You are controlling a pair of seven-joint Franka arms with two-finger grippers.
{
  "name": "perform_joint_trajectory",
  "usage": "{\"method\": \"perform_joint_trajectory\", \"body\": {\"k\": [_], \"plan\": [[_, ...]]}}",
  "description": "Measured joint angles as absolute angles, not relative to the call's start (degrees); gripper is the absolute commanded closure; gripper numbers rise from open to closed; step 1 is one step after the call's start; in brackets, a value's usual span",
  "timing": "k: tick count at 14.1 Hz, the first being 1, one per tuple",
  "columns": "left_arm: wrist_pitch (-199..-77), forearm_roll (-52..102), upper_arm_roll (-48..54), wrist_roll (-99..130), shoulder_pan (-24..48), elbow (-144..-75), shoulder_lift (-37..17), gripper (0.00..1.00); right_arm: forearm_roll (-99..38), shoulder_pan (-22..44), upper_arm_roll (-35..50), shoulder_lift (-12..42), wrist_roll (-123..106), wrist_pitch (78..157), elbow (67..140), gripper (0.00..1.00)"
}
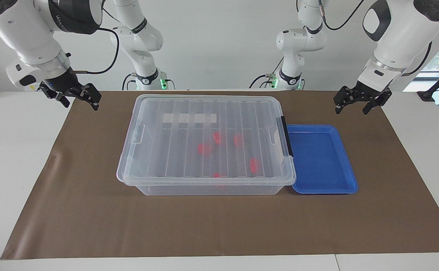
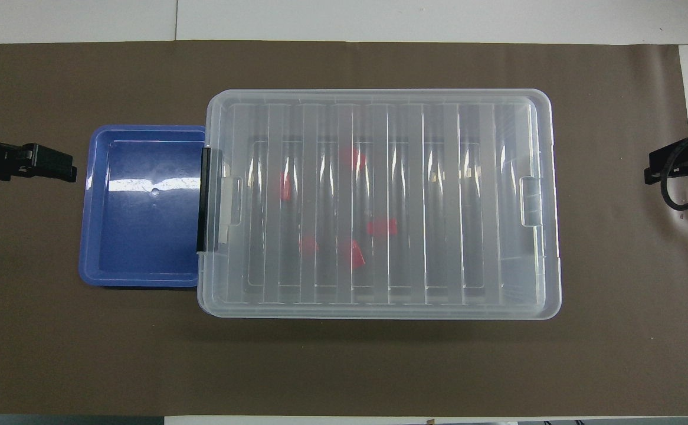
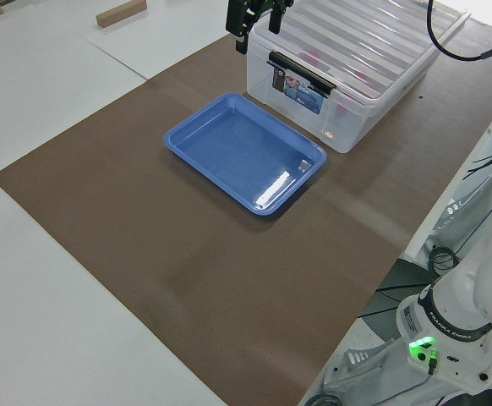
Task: Place red block in blue tray from box
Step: 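Move the right gripper toward the edge of the clear lid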
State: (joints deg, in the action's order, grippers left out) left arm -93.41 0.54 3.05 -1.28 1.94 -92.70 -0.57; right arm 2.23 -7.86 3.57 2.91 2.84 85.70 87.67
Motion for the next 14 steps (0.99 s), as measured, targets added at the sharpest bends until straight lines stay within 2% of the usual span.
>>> {"method": "perform_joint_trajectory", "body": {"k": [7, 14], "plan": [[-93.4, 0.5, 3.0, -1.3, 1.9, -92.7, -0.6, 0.00, 2.2, -7.9, 3.6, 2.9, 2.8, 86.2, 87.8, 0.00], [-93.4, 0.5, 3.0, -1.3, 1.9, -92.7, -0.6, 0.00, 2.0, -7.8, 9.5, 3.1, 10.6, 94.8, 93.6, 0.00]]}}
